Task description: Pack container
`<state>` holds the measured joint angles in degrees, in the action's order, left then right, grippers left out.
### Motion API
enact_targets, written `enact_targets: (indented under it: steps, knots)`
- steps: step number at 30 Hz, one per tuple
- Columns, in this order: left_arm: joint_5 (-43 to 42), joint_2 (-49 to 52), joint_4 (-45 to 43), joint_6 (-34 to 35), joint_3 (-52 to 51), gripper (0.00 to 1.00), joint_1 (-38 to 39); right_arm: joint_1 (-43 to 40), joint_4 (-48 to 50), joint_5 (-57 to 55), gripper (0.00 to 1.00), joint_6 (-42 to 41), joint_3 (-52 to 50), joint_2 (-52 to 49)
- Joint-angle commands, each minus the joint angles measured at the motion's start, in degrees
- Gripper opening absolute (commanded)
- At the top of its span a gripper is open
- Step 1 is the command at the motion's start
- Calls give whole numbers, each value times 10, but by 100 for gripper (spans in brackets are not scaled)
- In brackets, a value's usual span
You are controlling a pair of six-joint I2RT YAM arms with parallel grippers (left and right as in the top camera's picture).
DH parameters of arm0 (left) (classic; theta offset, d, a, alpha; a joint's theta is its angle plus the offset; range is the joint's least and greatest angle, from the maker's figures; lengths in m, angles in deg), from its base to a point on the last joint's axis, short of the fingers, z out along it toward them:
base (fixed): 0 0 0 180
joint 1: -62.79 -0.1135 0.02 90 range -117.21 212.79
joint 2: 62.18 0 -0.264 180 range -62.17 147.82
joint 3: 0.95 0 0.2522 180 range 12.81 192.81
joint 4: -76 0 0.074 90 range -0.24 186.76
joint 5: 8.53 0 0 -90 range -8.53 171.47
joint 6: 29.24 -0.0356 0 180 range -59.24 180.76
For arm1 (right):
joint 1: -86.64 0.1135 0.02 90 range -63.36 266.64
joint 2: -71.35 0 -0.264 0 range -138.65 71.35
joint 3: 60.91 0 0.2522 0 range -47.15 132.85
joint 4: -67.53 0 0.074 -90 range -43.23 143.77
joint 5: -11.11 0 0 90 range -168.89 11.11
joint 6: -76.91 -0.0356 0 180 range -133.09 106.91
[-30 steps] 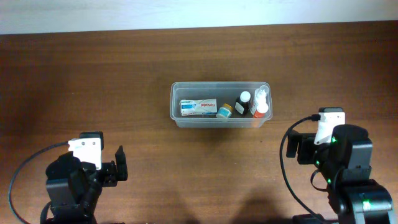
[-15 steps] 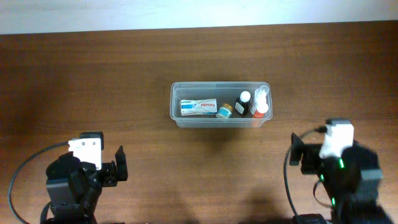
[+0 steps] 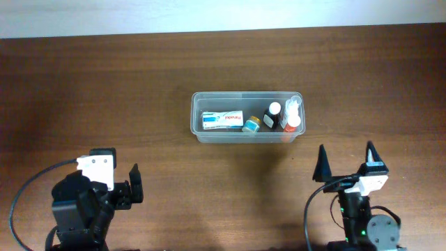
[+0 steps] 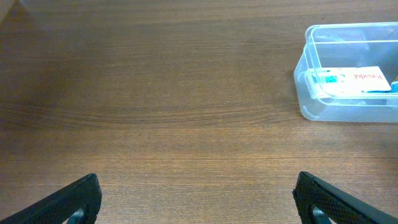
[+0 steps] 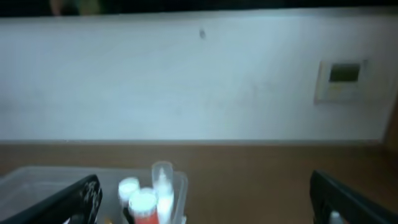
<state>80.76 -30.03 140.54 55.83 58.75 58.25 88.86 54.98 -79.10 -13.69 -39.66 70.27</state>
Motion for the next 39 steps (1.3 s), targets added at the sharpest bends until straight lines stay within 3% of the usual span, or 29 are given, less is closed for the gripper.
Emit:
enact_targets:
  steps: [1,5,11,39]
  knots:
    - [-4,-2,-1,-9,-3,99,-1,8,71,8,98,24,-60,9]
    - [-4,-2,-1,-9,-3,99,-1,8,60,6,98,80,-72,9]
    - [-4,-2,-1,-9,-3,99,-1,8,-59,7,98,102,-72,9]
    - [-4,-2,-1,-9,-3,99,-1,8,-57,6,98,96,-72,9]
